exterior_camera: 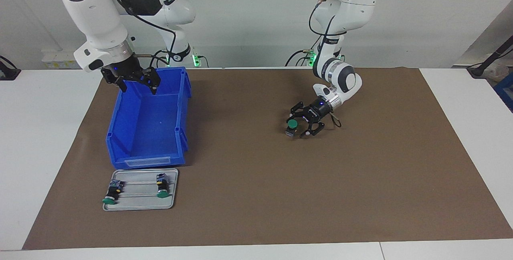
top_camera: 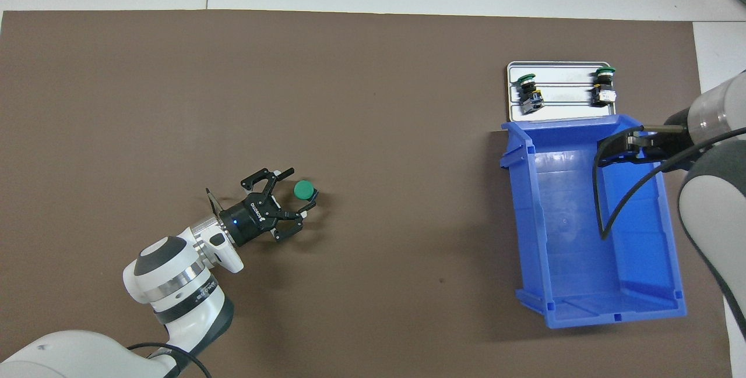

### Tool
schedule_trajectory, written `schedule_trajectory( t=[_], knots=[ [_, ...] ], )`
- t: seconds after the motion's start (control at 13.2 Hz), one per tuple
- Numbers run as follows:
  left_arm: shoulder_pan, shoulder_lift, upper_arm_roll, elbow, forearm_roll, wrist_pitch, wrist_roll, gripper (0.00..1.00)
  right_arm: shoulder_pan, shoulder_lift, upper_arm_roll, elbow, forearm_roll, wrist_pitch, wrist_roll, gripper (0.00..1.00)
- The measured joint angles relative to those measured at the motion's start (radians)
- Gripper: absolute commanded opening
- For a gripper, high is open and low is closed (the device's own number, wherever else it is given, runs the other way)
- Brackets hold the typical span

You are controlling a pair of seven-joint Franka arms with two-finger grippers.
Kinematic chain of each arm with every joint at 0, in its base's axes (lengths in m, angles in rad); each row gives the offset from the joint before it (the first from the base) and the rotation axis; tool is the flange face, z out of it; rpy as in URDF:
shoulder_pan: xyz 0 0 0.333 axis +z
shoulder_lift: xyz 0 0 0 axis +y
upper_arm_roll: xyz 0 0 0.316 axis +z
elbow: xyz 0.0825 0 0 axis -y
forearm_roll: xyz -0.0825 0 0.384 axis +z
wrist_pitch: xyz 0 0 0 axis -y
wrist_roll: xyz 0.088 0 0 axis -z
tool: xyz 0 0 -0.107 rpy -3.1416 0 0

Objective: Place and press button with both arms

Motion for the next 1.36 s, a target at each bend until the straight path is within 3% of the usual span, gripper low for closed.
schedule_trajectory(
  t=[0.3, 0.83, 1.14, 1.36],
  knots=[
    [0.111, -0.002, 0.002, -0.002, 0.207, -0.020, -0.040, 0.88, 0.000, 0.000, 0.000, 0.000, 0.000, 0.000, 0.000, 1.00],
    [0.265, -0.028, 0.008, 0.001, 0.458, -0.091, -0.234, 0.87, 0.000, 0.000, 0.000, 0.000, 0.000, 0.000, 0.000, 1.00],
    [0.350, -0.052, 0.011, 0.036, 0.611, -0.113, -0.462, 0.88, 0.000, 0.000, 0.000, 0.000, 0.000, 0.000, 0.000, 1.00],
    [0.364, -0.126, 0.013, 0.065, 0.722, -0.104, -0.720, 0.88, 0.000, 0.000, 0.000, 0.000, 0.000, 0.000, 0.000, 1.00]
  ],
)
